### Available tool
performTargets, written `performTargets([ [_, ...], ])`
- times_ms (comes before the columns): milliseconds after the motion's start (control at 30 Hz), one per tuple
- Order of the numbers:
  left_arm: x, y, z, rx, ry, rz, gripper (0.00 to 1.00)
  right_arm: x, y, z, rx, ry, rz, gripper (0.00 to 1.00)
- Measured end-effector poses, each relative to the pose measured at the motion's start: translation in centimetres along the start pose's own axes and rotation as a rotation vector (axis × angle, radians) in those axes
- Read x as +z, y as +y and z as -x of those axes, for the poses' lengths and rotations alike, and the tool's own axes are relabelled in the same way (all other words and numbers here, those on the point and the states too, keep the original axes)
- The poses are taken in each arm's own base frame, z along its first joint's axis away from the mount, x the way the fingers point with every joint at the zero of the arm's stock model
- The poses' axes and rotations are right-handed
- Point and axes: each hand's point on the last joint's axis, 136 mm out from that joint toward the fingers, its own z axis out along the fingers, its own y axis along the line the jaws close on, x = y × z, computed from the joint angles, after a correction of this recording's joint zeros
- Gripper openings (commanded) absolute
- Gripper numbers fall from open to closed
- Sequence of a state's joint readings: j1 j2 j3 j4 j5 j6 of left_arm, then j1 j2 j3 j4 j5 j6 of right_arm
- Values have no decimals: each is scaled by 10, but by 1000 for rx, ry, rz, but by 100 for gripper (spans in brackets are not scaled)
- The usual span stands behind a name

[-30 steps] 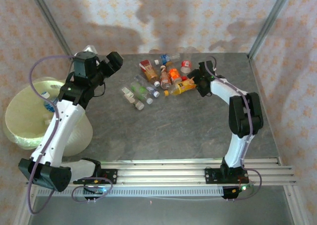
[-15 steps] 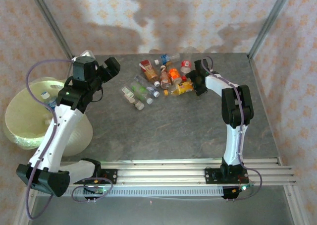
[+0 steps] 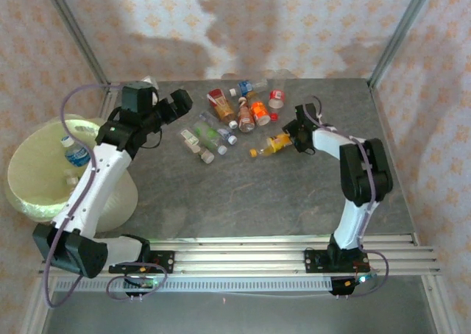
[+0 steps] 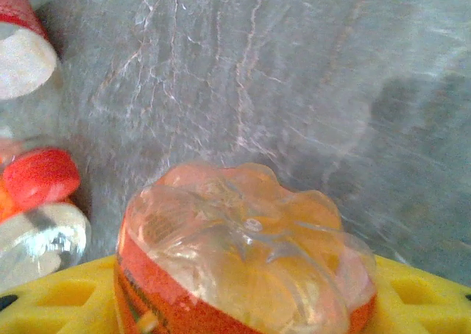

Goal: Put the plastic bottles in the bin

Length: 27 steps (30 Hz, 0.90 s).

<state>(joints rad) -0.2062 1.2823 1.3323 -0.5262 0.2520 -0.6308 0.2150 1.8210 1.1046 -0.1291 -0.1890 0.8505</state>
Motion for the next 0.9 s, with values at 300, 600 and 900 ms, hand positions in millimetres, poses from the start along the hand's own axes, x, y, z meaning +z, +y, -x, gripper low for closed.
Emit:
performTargets([
  [300, 35, -49, -47, 127, 178, -160, 100, -59, 26, 5, -137, -126, 282, 51],
  [600, 75, -119, -114, 397, 387, -357, 100, -130, 96, -10, -331, -120, 610, 50],
  [900, 72, -157, -161, 494, 558, -613, 100, -215, 151, -41, -500, -90, 880, 50],
])
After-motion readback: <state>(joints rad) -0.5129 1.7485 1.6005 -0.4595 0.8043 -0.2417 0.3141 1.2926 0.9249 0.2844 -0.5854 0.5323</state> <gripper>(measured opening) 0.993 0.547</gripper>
